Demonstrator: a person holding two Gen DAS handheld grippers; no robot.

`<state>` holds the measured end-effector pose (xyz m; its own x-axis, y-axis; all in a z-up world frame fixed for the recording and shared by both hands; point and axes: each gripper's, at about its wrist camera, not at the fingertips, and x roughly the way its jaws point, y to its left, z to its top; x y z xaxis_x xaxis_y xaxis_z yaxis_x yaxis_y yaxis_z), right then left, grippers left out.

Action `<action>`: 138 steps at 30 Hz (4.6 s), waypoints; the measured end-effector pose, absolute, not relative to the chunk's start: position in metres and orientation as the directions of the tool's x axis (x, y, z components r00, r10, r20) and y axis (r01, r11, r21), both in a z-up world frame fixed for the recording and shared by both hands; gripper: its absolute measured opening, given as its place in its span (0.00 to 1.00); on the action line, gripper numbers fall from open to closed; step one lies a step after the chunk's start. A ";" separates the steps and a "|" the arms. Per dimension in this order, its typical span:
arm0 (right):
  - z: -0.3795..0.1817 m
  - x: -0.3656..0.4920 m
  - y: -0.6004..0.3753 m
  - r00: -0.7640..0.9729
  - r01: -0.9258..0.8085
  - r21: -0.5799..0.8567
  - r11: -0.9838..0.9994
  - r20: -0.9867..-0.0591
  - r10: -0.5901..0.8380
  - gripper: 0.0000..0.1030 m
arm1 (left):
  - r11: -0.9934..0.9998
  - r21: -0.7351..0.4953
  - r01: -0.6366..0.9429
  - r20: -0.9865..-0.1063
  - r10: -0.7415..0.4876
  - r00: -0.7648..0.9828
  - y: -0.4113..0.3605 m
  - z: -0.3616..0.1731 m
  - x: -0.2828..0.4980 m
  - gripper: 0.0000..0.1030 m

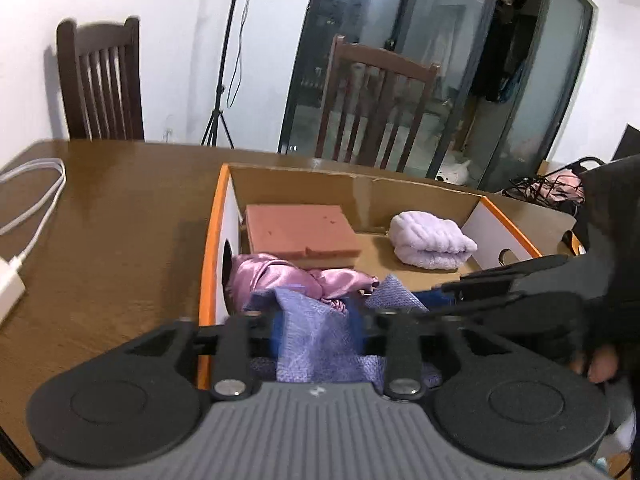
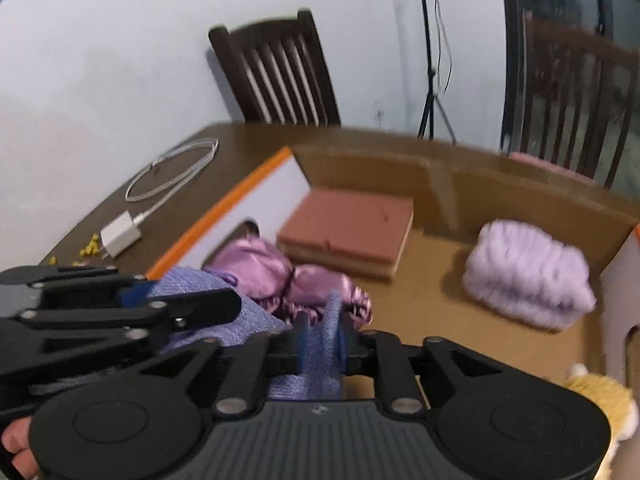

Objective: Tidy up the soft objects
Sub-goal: 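Carry the mesh pouch into the box and release it, then move both grippers back toward the light-blue fluffy plush, then close both grippers on the light-blue plush and lift it, then carry the blue plush into the box and release it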

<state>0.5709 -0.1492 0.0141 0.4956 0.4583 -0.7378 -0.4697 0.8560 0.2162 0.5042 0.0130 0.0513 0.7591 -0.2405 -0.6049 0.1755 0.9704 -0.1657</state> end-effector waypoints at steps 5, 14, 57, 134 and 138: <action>0.035 0.551 -0.170 0.530 -0.464 0.223 0.857 -0.705 0.471 0.43 | 0.986 -0.048 0.159 -0.550 -0.159 0.820 0.009 0.079 0.479 0.70; 0.138 0.464 -0.260 0.724 -0.405 0.146 0.903 -0.552 0.414 0.58 | 0.977 0.002 0.213 -0.405 -0.194 0.893 0.009 0.157 0.398 0.81; -0.020 0.352 -0.327 0.701 -0.291 0.421 0.859 -0.518 0.491 0.52 | 0.883 -0.350 0.311 -0.603 -0.467 0.647 -0.125 -0.004 0.307 0.52; 0.093 0.618 -0.242 0.707 -0.251 0.158 0.955 -0.644 0.292 0.53 | 0.944 -0.302 0.134 -0.668 -0.310 0.676 -0.026 0.097 0.586 0.59; 0.134 0.564 -0.277 0.748 -0.255 0.142 0.956 -0.597 0.289 0.65 | 0.946 -0.279 0.162 -0.605 -0.304 0.736 -0.022 0.144 0.537 0.67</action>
